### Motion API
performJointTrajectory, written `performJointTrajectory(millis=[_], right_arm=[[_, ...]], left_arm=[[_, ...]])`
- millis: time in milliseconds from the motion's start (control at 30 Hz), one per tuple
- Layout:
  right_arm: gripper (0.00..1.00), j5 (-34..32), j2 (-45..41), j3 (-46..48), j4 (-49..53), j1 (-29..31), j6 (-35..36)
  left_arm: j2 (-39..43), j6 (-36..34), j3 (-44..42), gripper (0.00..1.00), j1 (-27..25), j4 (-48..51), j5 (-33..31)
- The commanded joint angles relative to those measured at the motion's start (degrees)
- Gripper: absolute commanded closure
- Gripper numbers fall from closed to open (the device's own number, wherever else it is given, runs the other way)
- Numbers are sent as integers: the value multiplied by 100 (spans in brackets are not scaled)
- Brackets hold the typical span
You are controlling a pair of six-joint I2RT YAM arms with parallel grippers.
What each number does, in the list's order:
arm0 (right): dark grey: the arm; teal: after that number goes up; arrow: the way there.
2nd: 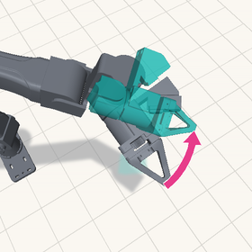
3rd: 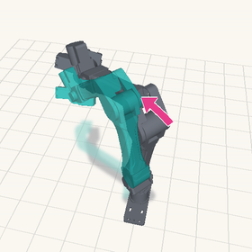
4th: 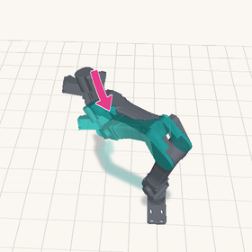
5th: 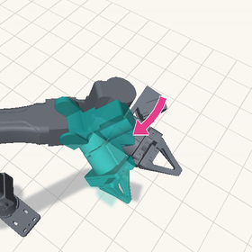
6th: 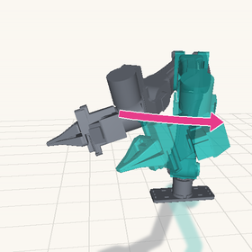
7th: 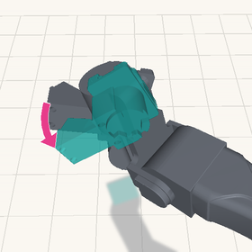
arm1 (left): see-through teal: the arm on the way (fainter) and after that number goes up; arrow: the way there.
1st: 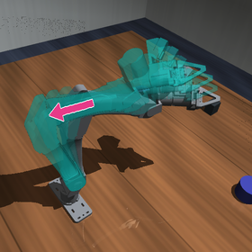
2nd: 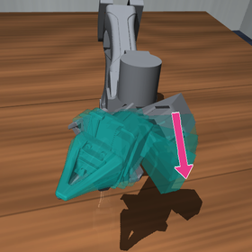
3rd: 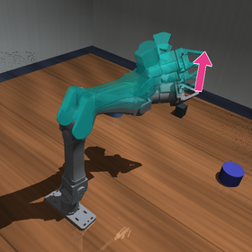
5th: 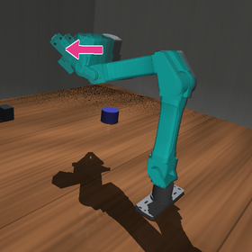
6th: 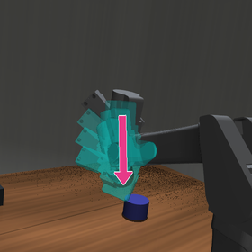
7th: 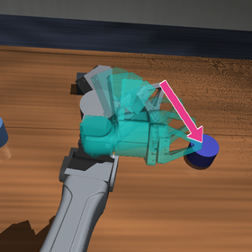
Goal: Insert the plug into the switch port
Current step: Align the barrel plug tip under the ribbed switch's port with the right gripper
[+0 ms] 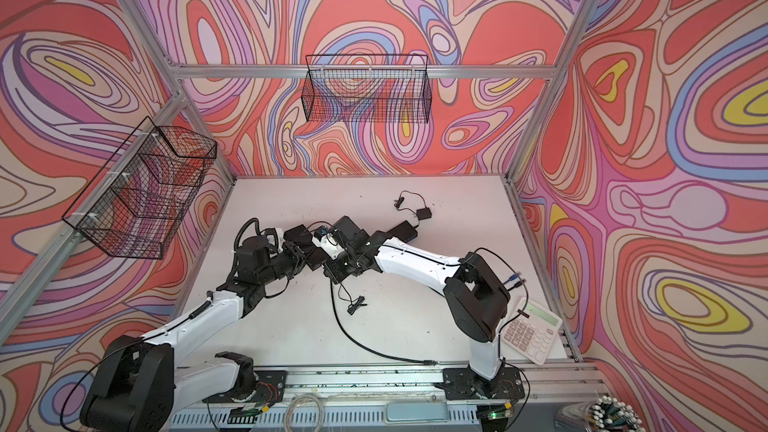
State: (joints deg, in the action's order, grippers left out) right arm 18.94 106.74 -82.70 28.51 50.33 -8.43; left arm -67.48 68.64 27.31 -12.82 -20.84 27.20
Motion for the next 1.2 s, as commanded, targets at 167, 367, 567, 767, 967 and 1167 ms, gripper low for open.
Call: performJointTrajectory(millis=[167,367,567,767,967,1167], right_arm=[[100,65,-48,-269,-46,-49,26],[100,95,35,-343,9,-51,29],[100,124,47,-441,-9,-58,-25],[100,634,-107,-698,-152,-58,-122],[100,836,185,-949,-197,-56,-197],[100,960,291,-993,-469,-57,-423]], left_arm=[[7,-99,-35,77,-57,-239,193],[6,-121,-51,77,-74,-238,196],[62,-285,53,77,-131,-34,225],[-35,-504,112,78,-235,7,381],[-125,-254,12,78,-332,-380,345],[-251,-53,-36,77,-402,-733,362]])
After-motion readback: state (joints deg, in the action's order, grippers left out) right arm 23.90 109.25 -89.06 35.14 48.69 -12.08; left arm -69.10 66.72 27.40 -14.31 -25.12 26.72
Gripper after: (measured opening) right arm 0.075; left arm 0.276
